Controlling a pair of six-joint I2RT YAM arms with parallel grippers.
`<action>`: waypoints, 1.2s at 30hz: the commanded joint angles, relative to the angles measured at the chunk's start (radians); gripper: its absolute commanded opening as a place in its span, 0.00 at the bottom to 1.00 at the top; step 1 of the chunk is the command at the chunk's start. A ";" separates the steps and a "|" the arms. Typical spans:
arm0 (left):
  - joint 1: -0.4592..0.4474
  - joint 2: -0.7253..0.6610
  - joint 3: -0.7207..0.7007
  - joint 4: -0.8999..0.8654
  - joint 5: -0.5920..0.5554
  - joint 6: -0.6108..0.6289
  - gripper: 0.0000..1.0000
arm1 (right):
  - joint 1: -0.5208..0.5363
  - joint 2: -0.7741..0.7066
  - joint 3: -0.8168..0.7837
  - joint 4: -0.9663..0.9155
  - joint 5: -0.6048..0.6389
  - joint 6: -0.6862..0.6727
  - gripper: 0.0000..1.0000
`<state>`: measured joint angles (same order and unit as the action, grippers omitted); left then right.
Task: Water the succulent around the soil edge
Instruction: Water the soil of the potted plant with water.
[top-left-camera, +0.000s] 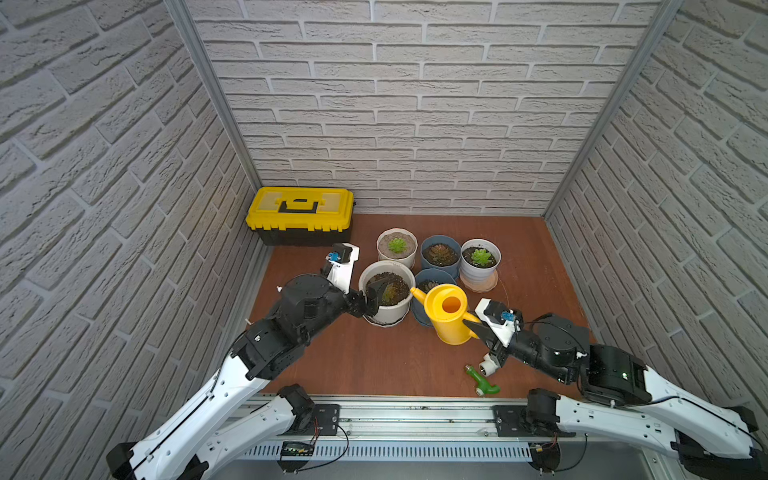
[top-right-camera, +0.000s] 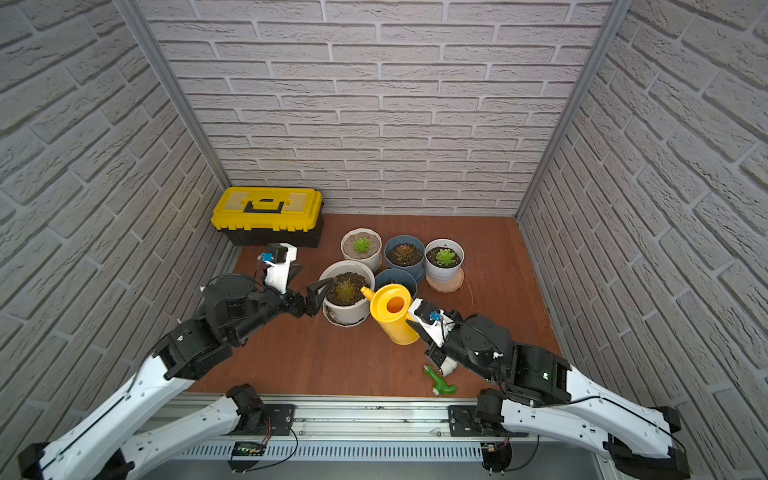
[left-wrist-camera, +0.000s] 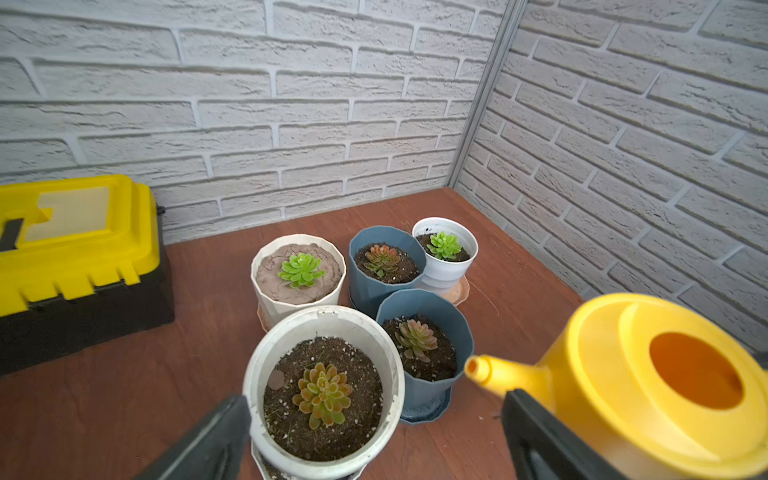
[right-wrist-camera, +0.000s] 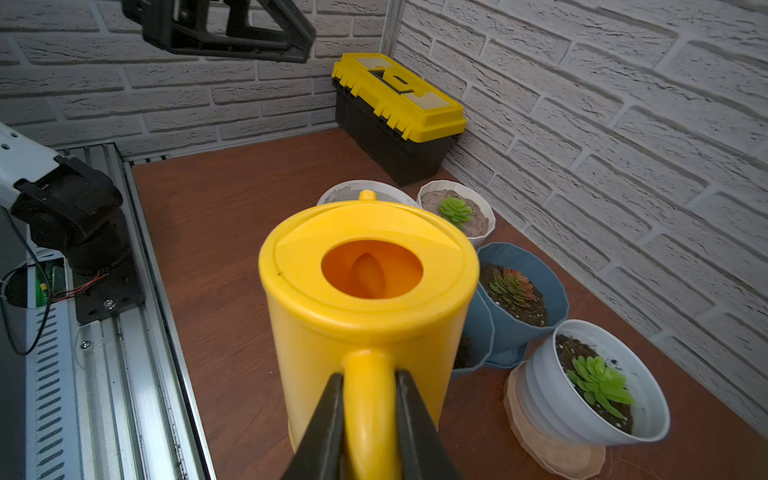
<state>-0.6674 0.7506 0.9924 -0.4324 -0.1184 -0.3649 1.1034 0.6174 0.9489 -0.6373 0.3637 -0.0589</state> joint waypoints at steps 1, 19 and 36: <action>-0.001 -0.053 -0.020 -0.052 -0.013 0.040 0.98 | -0.006 0.019 0.100 -0.120 0.112 0.020 0.03; -0.002 -0.128 0.000 -0.294 -0.064 0.101 0.99 | -0.293 0.368 0.371 -0.414 -0.107 -0.035 0.02; -0.001 -0.262 -0.067 -0.313 -0.066 0.095 0.98 | -0.331 0.675 0.559 -0.535 -0.233 -0.031 0.03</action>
<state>-0.6674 0.5007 0.9394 -0.7635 -0.1776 -0.2806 0.7757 1.2716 1.4620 -1.1500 0.1669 -0.0872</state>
